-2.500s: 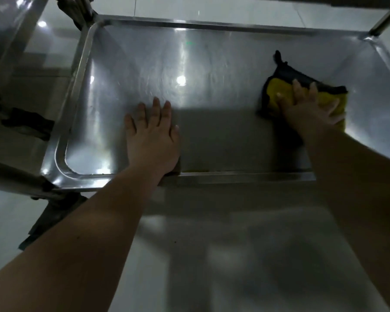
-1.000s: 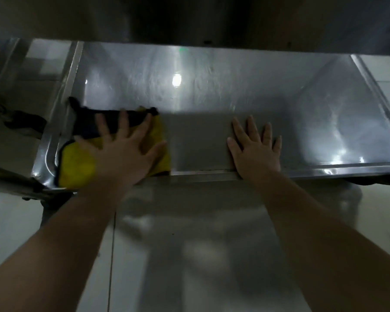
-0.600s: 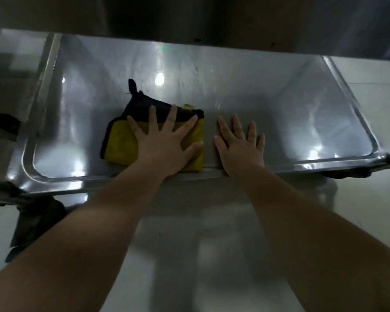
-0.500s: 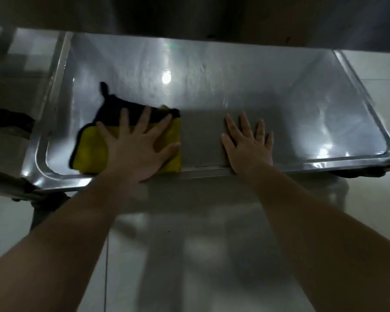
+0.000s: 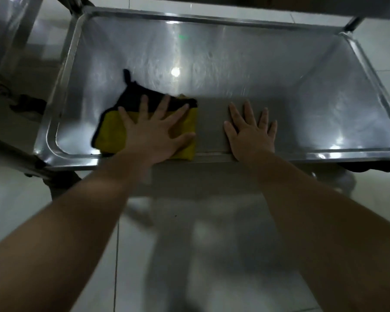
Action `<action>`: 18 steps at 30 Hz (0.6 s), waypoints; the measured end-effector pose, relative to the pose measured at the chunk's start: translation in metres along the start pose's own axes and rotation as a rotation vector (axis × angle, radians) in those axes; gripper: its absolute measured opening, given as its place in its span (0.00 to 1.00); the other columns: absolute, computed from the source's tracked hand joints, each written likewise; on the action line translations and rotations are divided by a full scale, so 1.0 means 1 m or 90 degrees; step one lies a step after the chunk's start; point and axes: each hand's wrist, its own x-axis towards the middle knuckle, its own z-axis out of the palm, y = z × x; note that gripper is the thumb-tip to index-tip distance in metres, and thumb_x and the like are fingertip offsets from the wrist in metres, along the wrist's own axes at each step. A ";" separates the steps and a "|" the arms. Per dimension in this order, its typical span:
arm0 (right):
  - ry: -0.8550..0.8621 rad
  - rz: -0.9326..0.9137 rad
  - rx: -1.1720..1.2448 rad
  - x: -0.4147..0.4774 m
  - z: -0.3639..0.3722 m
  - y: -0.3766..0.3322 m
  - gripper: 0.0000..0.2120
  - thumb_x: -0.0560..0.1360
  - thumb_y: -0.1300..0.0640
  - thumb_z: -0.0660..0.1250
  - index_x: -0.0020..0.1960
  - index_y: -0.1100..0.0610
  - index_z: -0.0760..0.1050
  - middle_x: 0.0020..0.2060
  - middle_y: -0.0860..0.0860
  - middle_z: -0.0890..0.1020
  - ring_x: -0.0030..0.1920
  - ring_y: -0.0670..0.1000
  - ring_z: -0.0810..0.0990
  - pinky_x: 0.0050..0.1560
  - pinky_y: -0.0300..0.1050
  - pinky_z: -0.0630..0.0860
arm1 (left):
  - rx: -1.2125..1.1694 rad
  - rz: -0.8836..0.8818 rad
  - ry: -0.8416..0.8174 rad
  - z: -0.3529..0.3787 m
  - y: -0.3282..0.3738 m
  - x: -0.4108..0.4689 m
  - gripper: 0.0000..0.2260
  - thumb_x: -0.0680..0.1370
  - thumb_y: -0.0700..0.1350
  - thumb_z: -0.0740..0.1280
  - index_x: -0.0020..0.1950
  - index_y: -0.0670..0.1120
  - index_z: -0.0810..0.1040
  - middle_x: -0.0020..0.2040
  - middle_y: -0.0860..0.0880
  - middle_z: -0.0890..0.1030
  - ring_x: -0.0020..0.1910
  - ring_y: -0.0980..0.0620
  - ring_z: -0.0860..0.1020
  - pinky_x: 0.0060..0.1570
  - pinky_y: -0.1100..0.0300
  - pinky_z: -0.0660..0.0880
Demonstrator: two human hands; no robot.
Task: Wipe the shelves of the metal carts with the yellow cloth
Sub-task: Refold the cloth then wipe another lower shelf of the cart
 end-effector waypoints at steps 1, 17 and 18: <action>0.001 0.002 0.003 0.001 0.000 -0.001 0.26 0.81 0.37 0.42 0.78 0.35 0.39 0.79 0.44 0.40 0.78 0.60 0.35 0.75 0.63 0.35 | -0.003 -0.034 0.007 -0.002 -0.026 -0.005 0.33 0.71 0.78 0.42 0.74 0.73 0.39 0.81 0.56 0.42 0.79 0.40 0.39 0.67 0.24 0.37; -0.017 0.029 0.012 -0.002 0.000 -0.010 0.26 0.82 0.37 0.45 0.78 0.34 0.43 0.80 0.43 0.43 0.78 0.60 0.38 0.75 0.64 0.37 | -0.059 -0.118 -0.063 -0.010 -0.030 -0.034 0.34 0.72 0.78 0.44 0.74 0.72 0.37 0.80 0.56 0.36 0.77 0.39 0.34 0.65 0.24 0.34; -0.013 0.035 0.015 -0.003 -0.001 -0.013 0.26 0.82 0.38 0.46 0.78 0.34 0.44 0.80 0.43 0.44 0.78 0.61 0.39 0.74 0.66 0.37 | -0.073 -0.152 -0.058 -0.011 -0.044 -0.036 0.34 0.72 0.78 0.44 0.75 0.72 0.38 0.80 0.56 0.36 0.77 0.39 0.34 0.65 0.24 0.34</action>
